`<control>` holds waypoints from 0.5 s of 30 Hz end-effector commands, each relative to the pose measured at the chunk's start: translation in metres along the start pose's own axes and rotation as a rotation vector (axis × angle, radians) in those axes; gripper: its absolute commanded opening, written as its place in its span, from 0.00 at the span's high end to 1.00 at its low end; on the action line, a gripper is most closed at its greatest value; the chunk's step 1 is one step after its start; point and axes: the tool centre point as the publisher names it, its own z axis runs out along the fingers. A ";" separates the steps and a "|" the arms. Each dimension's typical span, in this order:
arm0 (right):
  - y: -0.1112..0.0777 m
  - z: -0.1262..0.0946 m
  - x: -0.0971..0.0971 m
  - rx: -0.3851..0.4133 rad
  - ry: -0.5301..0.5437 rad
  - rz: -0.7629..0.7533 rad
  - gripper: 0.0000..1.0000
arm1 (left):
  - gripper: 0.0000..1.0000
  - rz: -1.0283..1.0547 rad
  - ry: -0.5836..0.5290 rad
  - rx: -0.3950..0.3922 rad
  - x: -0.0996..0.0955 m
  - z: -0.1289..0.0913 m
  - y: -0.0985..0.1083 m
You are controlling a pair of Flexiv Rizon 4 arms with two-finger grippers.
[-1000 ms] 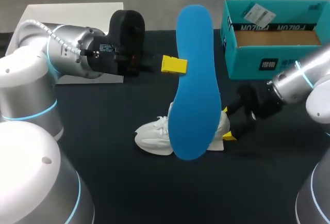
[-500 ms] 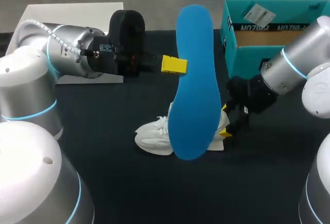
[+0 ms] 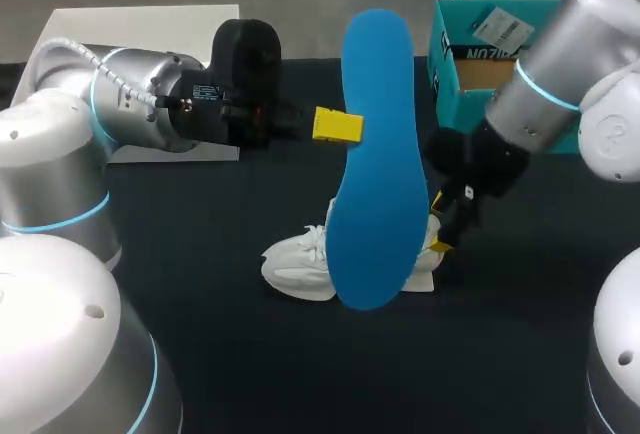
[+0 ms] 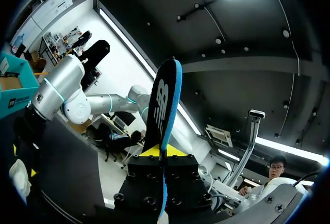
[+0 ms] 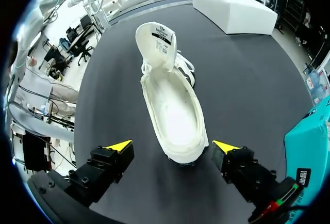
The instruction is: Take the shoe out of the shoebox, open the shoe tongue, remove and reinsert the insole, then place the shoe into the shoebox
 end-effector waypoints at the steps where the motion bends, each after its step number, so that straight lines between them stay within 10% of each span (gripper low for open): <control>1: 0.006 -0.006 0.006 0.221 -0.010 0.014 0.00 | 1.00 0.001 0.000 0.001 0.000 0.000 0.001; 15: 0.016 -0.003 0.010 0.301 -0.027 0.010 0.00 | 1.00 0.001 0.000 0.001 0.000 0.000 0.001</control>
